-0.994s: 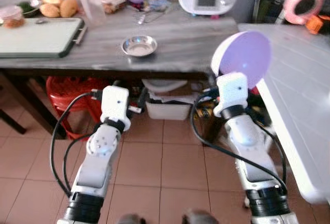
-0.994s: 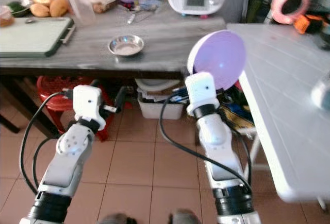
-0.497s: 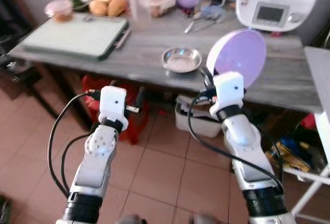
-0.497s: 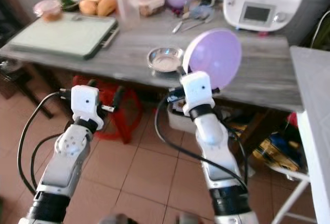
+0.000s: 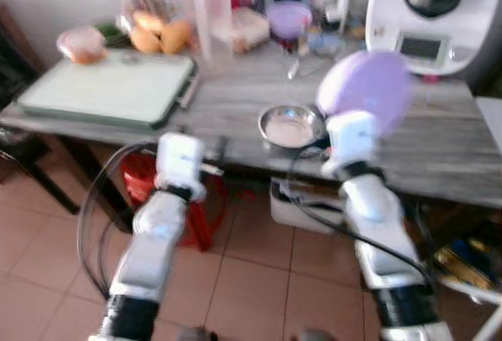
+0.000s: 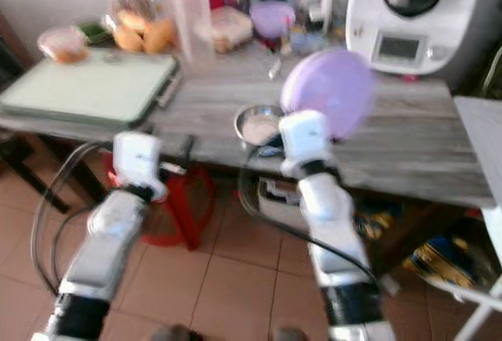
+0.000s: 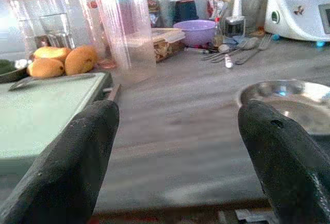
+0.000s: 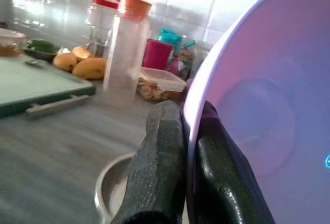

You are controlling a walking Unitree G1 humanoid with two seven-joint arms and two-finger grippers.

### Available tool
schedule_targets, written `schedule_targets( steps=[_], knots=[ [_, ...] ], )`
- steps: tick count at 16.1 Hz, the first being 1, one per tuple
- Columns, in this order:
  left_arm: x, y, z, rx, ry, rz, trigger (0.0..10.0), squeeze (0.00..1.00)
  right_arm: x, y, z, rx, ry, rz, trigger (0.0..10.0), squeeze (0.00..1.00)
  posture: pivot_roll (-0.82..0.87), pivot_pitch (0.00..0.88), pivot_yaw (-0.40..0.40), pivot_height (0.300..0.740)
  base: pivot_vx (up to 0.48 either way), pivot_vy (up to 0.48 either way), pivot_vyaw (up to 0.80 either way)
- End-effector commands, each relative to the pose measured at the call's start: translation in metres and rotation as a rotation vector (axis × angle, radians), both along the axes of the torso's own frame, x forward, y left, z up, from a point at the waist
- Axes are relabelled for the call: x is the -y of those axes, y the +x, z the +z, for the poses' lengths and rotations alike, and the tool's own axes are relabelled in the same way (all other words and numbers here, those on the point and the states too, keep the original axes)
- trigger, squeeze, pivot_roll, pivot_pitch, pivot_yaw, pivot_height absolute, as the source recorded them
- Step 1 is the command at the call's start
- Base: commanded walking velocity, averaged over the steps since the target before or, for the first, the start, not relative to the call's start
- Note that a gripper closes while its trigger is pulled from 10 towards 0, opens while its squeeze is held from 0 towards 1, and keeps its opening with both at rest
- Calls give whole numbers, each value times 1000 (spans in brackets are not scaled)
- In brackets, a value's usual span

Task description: Setting the table

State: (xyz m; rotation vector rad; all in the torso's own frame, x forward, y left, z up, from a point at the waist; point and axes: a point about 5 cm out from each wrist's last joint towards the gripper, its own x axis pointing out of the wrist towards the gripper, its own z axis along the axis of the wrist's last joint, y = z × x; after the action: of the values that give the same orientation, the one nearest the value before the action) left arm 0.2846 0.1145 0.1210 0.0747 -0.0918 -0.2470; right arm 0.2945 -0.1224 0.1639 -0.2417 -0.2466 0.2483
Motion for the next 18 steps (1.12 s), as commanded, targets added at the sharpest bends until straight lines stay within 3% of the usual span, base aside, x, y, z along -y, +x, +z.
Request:
schedule_targets(
  steps=[1,5,11,14,18],
  knots=[
    [10,0,2,0,-12,-32,10000,0,8,3,2,0,-10,-14,10000,0,-74,0,26,740,311,364,0],
    [10,1,3,12,-12,-33,10000,0,6,5,1,-7,-15,-2,10000,0,-73,0,25,740,210,398,0],
    [7,-5,2,13,2,-37,10000,0,8,16,2,-54,-8,14,10000,0,-68,0,26,740,0,0,0],
    [-5,-17,-6,-45,18,-27,10000,0,15,29,7,-104,-42,106,10000,0,-50,0,23,740,0,0,0],
    [-11,-27,-10,-101,30,-42,10000,0,23,62,13,-228,-157,187,10000,0,-19,0,20,740,0,0,0]
  ],
)
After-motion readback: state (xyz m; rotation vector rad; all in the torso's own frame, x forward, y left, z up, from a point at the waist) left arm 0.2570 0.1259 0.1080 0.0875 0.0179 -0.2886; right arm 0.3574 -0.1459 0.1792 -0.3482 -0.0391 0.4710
